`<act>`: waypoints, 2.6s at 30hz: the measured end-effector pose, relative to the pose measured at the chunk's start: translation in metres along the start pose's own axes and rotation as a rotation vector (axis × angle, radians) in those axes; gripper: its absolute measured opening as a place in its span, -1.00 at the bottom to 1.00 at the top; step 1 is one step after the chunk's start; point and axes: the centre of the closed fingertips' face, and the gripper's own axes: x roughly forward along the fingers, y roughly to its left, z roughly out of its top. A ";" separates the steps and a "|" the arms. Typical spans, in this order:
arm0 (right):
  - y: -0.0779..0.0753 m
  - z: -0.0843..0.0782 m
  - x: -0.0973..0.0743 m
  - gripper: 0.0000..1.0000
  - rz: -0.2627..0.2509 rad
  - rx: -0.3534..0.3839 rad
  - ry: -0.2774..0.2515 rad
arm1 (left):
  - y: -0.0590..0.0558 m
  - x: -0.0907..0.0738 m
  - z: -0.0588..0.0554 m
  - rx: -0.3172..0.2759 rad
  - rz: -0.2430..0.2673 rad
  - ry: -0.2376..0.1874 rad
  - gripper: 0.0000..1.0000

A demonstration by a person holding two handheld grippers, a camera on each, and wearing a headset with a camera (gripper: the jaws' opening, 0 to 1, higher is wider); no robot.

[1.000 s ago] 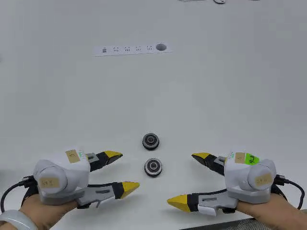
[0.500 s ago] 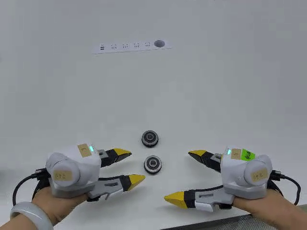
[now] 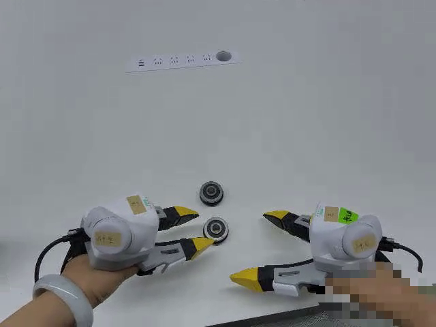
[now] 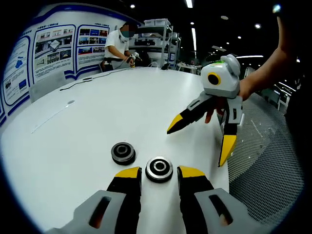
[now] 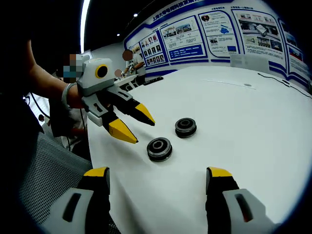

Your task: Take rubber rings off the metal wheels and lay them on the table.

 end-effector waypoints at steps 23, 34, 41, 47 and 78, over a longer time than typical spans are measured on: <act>0.004 0.001 0.004 0.59 0.014 0.024 -0.011 | -0.004 0.019 0.000 0.082 -0.021 0.054 -0.60; 0.004 -0.001 0.005 0.57 0.011 0.036 -0.014 | -0.002 0.025 -0.002 0.113 -0.028 0.084 -0.66; 0.003 -0.002 0.005 0.56 0.012 0.041 -0.015 | 0.000 0.028 -0.004 0.128 -0.029 0.102 -0.69; 0.002 -0.002 0.004 0.55 0.008 0.044 -0.015 | -0.001 0.028 -0.004 0.137 -0.038 0.104 -0.71; 0.002 0.016 0.013 0.24 0.060 0.249 -0.068 | -0.003 0.030 -0.007 0.179 -0.053 0.114 -0.73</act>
